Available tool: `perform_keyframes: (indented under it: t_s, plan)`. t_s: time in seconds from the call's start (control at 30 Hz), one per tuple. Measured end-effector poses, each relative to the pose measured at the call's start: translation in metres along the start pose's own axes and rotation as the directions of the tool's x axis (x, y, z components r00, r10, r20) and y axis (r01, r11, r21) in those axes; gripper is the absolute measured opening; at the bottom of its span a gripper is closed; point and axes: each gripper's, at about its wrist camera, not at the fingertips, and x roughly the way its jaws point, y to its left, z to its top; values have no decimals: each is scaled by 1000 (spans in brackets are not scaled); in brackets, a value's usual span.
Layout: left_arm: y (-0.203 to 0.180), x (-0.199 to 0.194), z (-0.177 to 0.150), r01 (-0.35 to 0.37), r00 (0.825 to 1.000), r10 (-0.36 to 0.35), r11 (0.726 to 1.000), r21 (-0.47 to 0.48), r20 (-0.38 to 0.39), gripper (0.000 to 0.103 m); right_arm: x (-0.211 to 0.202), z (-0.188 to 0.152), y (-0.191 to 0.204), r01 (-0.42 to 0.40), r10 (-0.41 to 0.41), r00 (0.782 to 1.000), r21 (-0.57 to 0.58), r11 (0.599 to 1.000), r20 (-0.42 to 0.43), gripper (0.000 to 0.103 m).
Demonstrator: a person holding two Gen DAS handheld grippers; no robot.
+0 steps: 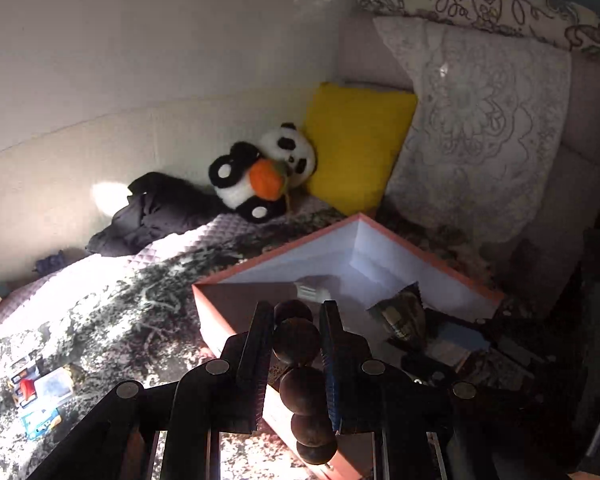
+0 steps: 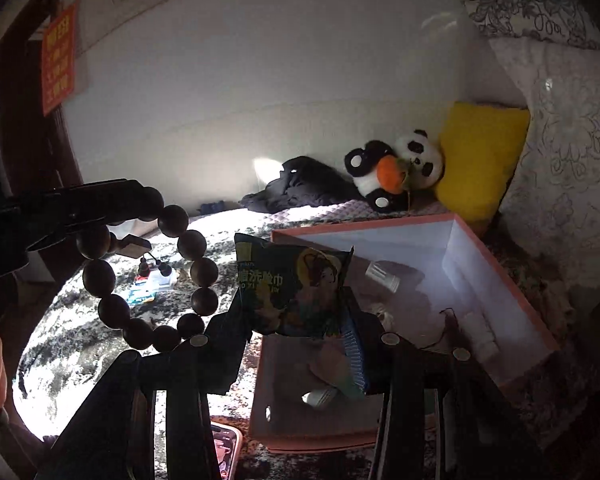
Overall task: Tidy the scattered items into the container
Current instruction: 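Carry the bracelet and snack packet with both tools over the pink box, then open both tools to release the bracelet and packet into the box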
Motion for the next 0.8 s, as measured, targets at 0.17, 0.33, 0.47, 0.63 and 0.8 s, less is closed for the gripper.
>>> perform_keyframes:
  t_s: [0.17, 0.33, 0.47, 0.63, 0.8]
  plan:
    - [-14, 44, 8, 24, 999, -23, 1000, 7, -39, 17, 10, 3, -55, 74, -74, 997, 78, 994, -5, 45]
    - [-17, 93, 7, 34, 996, -34, 999, -4, -87, 18, 31, 2, -94, 135, -131, 991, 118, 984, -41, 45]
    - [-20, 130, 1, 26, 992, -27, 1000, -6, -124, 18, 54, 0, -108, 180, -172, 982, 112, 977, -77, 45]
    - [-24, 142, -3, -20, 997, 19, 1000, -5, -78, 97, 85, -12, -101, 385, -385, 912, -34, 922, -141, 95]
    - [-12, 131, -1, -29, 997, 28, 999, -17, -65, 97, 85, -10, -99, 400, -402, 909, -38, 916, -114, 96]
